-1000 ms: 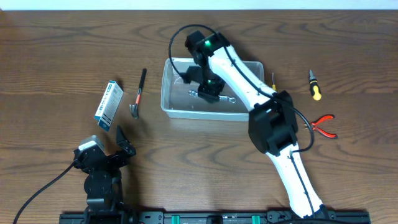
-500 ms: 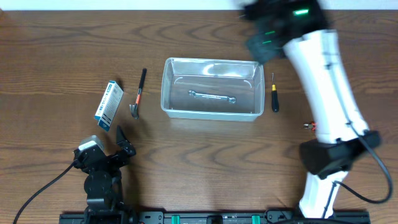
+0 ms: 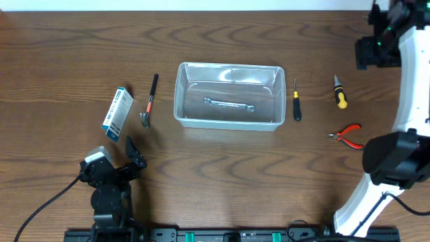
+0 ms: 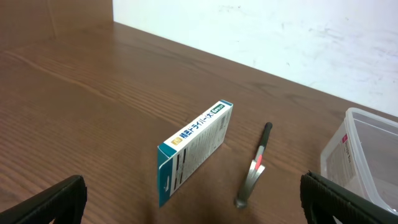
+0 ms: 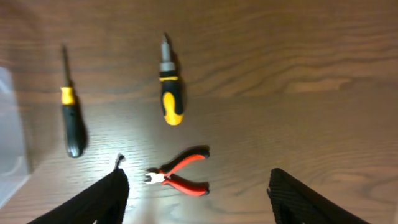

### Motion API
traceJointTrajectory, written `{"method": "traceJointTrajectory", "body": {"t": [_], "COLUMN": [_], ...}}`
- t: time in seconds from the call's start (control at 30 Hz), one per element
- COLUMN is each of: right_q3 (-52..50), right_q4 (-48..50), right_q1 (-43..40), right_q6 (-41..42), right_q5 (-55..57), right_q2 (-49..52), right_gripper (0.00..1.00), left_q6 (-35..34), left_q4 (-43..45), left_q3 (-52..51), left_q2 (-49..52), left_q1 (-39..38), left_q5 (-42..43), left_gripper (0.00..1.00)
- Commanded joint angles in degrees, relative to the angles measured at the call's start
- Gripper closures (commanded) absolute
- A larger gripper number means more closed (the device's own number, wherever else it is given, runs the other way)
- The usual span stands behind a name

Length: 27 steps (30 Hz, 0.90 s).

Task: Pack container
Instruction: 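Move the right gripper back over the yellow-black ratchet screwdriver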

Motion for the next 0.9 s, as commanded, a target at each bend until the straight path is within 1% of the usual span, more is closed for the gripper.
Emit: {"method": "traceJointTrajectory", "body": {"t": [0.0, 0.13, 0.27, 0.37, 0.5, 0.87], "right_q3": [-5.9, -12.9, -18.7, -21.4, -22.9, -22.9], "right_q4": [3.2, 9.3, 15.2, 17.9, 19.4, 20.3], "right_q1": [-0.9, -0.4, -0.1, -0.1, -0.1, 0.3], "right_q6": [-2.7, -5.7, -6.0, -6.0, -6.0, -5.9], "right_q5": [-2.5, -2.6, -2.6, -2.6, -3.4, -4.9], "right_q2": [0.4, 0.4, 0.5, 0.7, 1.8, 9.9], "right_gripper": [0.25, 0.25, 0.23, 0.21, 0.23, 0.24], "left_q6": [0.5, 0.5, 0.5, 0.5, 0.5, 0.5], "left_q4": [-0.5, -0.5, -0.5, -0.5, -0.5, -0.5], "left_q3": [-1.4, -1.4, -1.4, -1.4, -1.4, -1.4], "left_q2": [-0.3, -0.3, -0.3, -0.3, -0.3, -0.3], "left_q1": [-0.2, -0.2, -0.2, -0.2, -0.2, -0.2], "left_q5": [-0.3, -0.3, -0.3, -0.3, -0.3, -0.3], "left_gripper": [0.02, 0.02, 0.02, 0.02, 0.02, 0.02]}}
